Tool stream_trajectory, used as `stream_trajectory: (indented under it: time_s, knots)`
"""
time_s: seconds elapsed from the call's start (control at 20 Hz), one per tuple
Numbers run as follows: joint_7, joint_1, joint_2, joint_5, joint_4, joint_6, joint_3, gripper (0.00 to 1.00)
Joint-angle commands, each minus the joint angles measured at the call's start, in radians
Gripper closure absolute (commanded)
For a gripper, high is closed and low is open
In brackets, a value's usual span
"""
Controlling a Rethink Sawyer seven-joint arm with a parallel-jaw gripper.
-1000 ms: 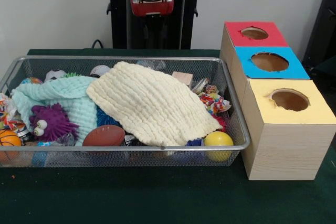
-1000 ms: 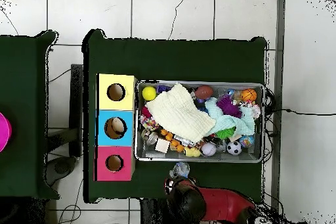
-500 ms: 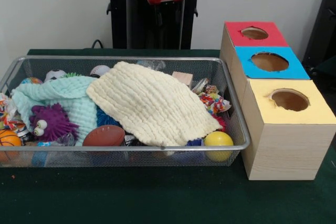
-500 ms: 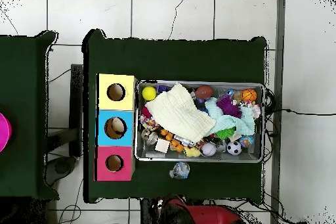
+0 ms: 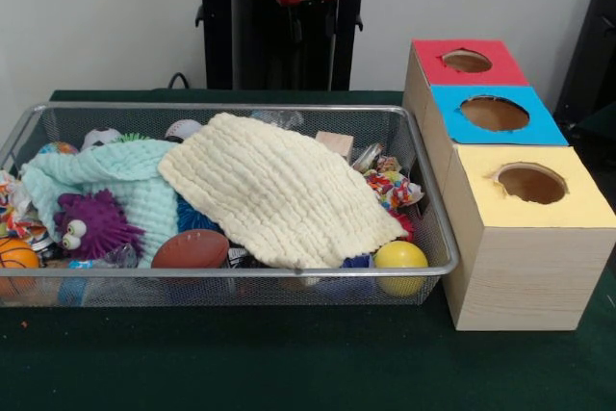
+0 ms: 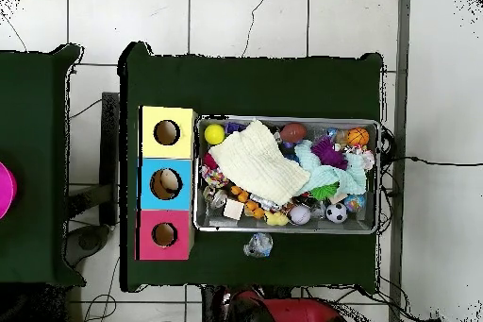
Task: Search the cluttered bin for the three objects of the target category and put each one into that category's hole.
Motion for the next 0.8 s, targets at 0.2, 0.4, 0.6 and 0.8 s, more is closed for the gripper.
stream_trajectory:
  time_s: [0.2, 0.4, 0.6, 0.8]
  knots:
    - [0.144, 0.007, 0.030, -0.007, -0.071, -0.065, 0.016, 0.00]
    - [0.152, 0.018, 0.073, -0.027, -0.077, -0.110, -0.018, 0.00]
    - [0.166, 0.047, 0.214, -0.068, -0.134, -0.265, -0.088, 0.00]
    - [0.163, 0.060, 0.302, -0.070, -0.182, -0.361, -0.119, 0.00]
